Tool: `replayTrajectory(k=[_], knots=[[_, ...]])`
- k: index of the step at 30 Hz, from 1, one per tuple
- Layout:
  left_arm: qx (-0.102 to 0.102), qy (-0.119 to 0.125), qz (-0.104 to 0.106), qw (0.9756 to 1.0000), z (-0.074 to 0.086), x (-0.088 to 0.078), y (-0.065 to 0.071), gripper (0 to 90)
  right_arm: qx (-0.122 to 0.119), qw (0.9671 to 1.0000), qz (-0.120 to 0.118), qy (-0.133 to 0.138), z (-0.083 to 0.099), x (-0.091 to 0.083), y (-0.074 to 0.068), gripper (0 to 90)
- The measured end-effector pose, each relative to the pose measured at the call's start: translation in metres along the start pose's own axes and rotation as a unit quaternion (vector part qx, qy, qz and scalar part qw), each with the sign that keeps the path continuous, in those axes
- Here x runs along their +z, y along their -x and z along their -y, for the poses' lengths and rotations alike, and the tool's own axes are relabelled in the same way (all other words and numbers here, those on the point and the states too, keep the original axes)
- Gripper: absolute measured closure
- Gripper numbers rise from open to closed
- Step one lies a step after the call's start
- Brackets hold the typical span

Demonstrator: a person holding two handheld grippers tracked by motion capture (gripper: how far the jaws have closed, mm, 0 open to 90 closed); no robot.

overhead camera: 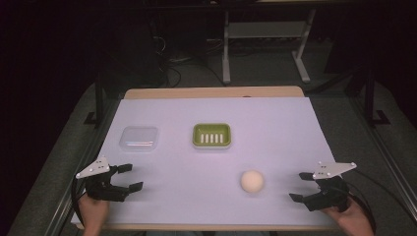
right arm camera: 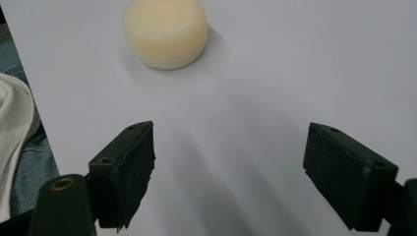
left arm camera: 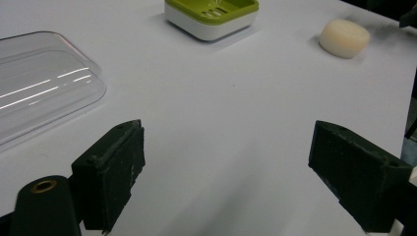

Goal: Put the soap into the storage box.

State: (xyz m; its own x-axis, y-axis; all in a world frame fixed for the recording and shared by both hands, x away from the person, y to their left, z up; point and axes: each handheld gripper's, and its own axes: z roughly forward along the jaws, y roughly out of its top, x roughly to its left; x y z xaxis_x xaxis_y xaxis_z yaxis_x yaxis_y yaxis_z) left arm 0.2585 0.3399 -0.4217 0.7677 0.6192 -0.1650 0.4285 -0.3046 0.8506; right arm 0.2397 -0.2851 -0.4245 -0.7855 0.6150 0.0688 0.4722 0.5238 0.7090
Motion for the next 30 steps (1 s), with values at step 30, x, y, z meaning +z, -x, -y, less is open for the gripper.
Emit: replayTrajectory(k=[30], knots=[[0.040,-0.001,-0.014,0.9991,0.001,-0.003,0.008,13.3,-0.057,0.9965,-0.042,-0.044,-0.048,0.029,-0.014,17.1]])
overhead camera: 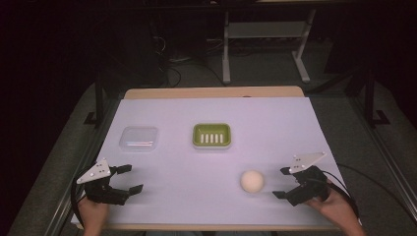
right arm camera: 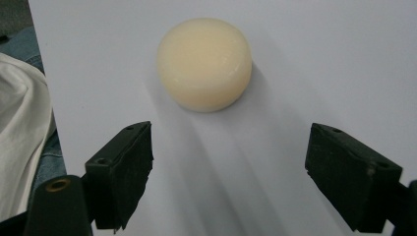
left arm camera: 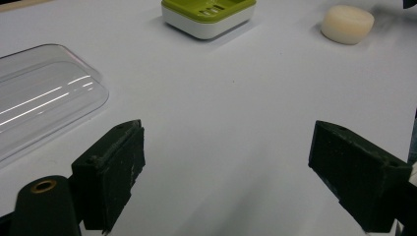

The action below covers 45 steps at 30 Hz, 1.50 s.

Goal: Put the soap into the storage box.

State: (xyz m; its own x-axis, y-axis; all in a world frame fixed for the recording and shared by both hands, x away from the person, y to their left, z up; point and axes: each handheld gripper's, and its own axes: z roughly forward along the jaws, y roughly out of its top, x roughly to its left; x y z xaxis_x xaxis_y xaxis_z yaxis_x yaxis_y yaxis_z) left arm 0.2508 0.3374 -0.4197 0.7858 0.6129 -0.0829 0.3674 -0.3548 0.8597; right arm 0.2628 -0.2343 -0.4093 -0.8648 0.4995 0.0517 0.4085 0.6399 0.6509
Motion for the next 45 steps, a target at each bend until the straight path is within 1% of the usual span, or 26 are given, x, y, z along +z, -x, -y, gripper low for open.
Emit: replayTrajectory(k=[3,4,11,14,17,19,20,26,29,30,31,32,34,35,36,38,39,40,41,42,43,45], knots=[[0.001,0.001,0.000,1.0000,0.000,0.000,0.000,13.3,0.001,1.0000,-0.005,-0.004,-0.005,0.004,0.001,17.0],[0.000,0.000,0.000,1.0000,0.000,0.000,0.000,13.3,0.002,0.9999,-0.009,-0.010,-0.008,0.006,0.002,17.0],[0.000,0.000,-0.001,1.0000,0.000,0.002,0.001,13.2,-0.004,0.9998,-0.014,-0.014,-0.015,0.009,0.002,17.4],[0.003,-0.003,-0.001,1.0000,-0.001,0.002,0.001,13.3,-0.012,0.9998,-0.012,-0.011,-0.022,0.009,0.002,17.0],[0.003,-0.003,-0.002,1.0000,-0.001,0.002,0.001,13.3,-0.013,0.9998,-0.008,-0.014,-0.025,0.010,0.001,17.0],[0.004,-0.003,-0.002,1.0000,-0.001,0.002,0.001,13.3,-0.023,0.9996,-0.006,-0.014,-0.028,0.012,0.001,17.0],[0.004,-0.003,-0.003,1.0000,-0.001,0.002,0.001,13.3,-0.023,0.9995,-0.011,-0.016,-0.031,0.015,0.001,16.8],[0.004,-0.002,-0.003,1.0000,-0.001,0.002,0.001,13.3,-0.027,0.9993,-0.017,-0.020,-0.037,0.020,0.002,15.4],[0.003,-0.002,-0.002,1.0000,-0.001,0.002,0.001,13.3,-0.039,0.9989,-0.018,-0.021,-0.043,0.025,0.002,15.0],[0.003,-0.001,-0.001,1.0000,-0.001,0.002,0.001,13.3,-0.040,0.9986,-0.023,-0.023,-0.047,0.028,0.000,14.8],[0.003,-0.001,0.000,1.0000,-0.001,0.002,0.002,13.3,-0.040,0.9986,-0.023,-0.023,-0.047,0.028,0.000,14.8],[0.006,-0.002,0.000,1.0000,-0.001,0.002,0.002,13.3,-0.050,0.9981,-0.026,-0.025,-0.051,0.032,0.000,14.5],[0.007,-0.003,0.001,1.0000,-0.001,0.002,0.002,13.2,-0.052,0.9978,-0.029,-0.028,-0.053,0.035,0.000,14.5],[0.007,-0.003,0.001,1.0000,-0.001,0.002,0.002,13.3,-0.052,0.9978,-0.029,-0.028,-0.053,0.035,0.000,14.5],[0.007,-0.003,0.000,1.0000,-0.001,0.002,0.002,13.3,-0.050,0.9978,-0.034,-0.029,-0.056,0.036,0.001,14.5],[0.006,-0.001,0.000,1.0000,-0.001,0.002,0.002,13.3,-0.054,0.9976,-0.031,-0.029,-0.056,0.038,0.002,14.5],[0.005,-0.001,0.000,1.0000,-0.001,0.002,0.002,13.3,-0.051,0.9976,-0.035,-0.030,-0.057,0.039,0.001,14.5],[0.006,-0.001,0.000,1.0000,-0.001,0.002,0.002,13.3,-0.056,0.9975,-0.030,-0.031,-0.057,0.040,0.001,14.5],[0.006,-0.002,0.001,1.0000,-0.001,0.002,0.002,13.3,-0.052,0.9975,-0.035,-0.033,-0.058,0.041,0.000,14.5],[0.007,-0.002,0.001,1.0000,-0.002,0.002,0.002,13.3,-0.060,0.9971,-0.030,-0.035,-0.057,0.044,0.001,14.5],[0.008,-0.002,0.001,1.0000,-0.002,0.002,0.002,13.3,-0.052,0.9974,-0.031,-0.040,-0.057,0.045,-0.001,14.5],[0.010,-0.002,0.001,0.9999,-0.002,0.003,0.002,13.3,-0.054,0.9971,-0.035,-0.041,-0.055,0.048,-0.002,14.5]])
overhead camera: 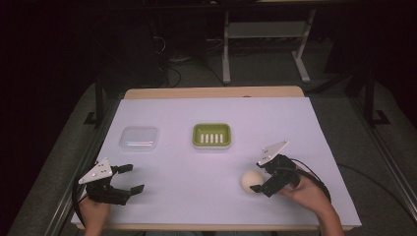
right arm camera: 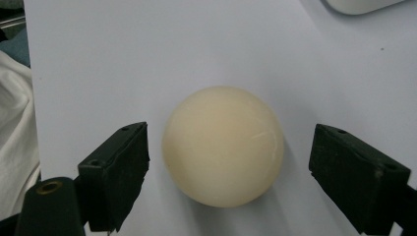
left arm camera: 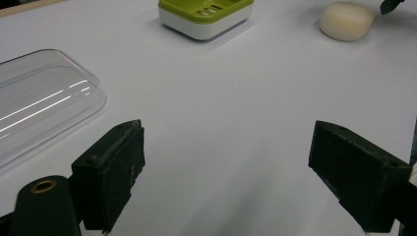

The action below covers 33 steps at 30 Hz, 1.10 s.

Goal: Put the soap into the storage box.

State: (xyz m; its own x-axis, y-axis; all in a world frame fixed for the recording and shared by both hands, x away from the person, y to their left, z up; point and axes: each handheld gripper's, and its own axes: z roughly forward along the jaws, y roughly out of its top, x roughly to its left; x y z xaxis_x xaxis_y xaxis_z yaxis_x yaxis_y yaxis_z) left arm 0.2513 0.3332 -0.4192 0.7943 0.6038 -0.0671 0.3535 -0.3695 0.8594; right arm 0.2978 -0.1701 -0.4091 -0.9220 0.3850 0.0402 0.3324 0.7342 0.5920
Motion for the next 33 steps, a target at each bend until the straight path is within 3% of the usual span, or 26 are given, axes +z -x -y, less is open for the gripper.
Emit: replayTrajectory(k=[33], knots=[[0.006,-0.004,0.001,1.0000,-0.001,0.002,0.001,13.2,-0.015,0.9990,0.001,-0.041,-0.001,0.027,-0.002,15.4]])
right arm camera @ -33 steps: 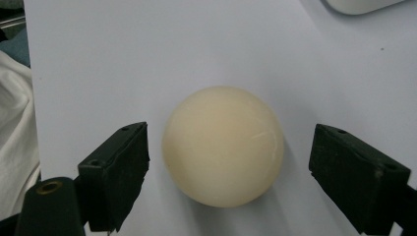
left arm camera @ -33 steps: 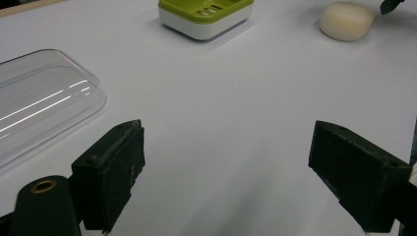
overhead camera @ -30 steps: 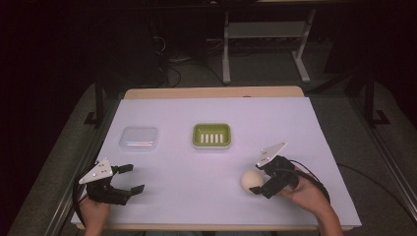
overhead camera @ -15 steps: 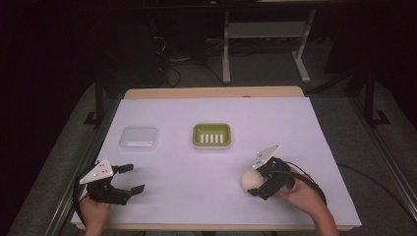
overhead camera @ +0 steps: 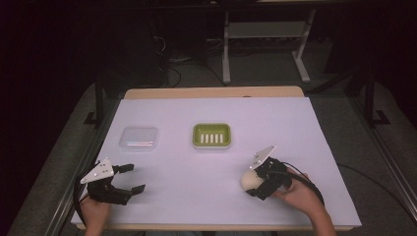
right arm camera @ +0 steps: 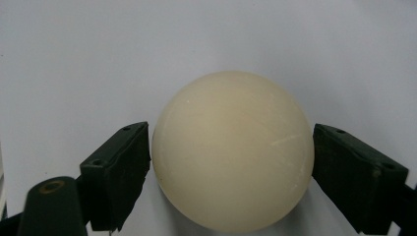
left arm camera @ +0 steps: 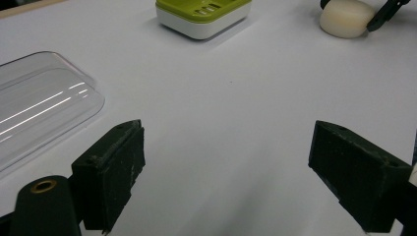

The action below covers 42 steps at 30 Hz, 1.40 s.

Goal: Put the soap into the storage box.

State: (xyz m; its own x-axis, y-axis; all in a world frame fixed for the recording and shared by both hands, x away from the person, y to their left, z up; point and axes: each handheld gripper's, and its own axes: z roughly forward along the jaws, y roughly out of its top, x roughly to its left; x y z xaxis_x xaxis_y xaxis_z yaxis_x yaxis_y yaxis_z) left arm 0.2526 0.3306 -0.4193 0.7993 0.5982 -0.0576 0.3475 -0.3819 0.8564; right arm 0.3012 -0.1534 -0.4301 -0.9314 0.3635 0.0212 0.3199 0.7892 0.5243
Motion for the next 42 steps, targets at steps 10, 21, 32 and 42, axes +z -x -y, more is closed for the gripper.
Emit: replayTrajectory(k=[10,21,32,42], knots=[[0.000,0.001,0.001,1.0000,0.000,0.000,-0.001,13.3,-0.001,0.9999,0.000,-0.016,-0.003,0.006,-0.001,18.4],[0.002,0.001,0.000,1.0000,0.000,0.000,-0.001,13.3,-0.002,0.9998,0.003,-0.022,-0.005,0.008,-0.001,22.6],[-0.004,0.002,-0.002,1.0000,0.001,-0.001,-0.001,13.3,-0.006,0.9997,0.000,-0.026,-0.006,0.007,-0.001,23.1],[-0.007,0.006,-0.003,1.0000,0.002,-0.003,0.000,13.3,-0.009,0.9998,-0.004,-0.018,-0.021,0.001,-0.003,23.3]])
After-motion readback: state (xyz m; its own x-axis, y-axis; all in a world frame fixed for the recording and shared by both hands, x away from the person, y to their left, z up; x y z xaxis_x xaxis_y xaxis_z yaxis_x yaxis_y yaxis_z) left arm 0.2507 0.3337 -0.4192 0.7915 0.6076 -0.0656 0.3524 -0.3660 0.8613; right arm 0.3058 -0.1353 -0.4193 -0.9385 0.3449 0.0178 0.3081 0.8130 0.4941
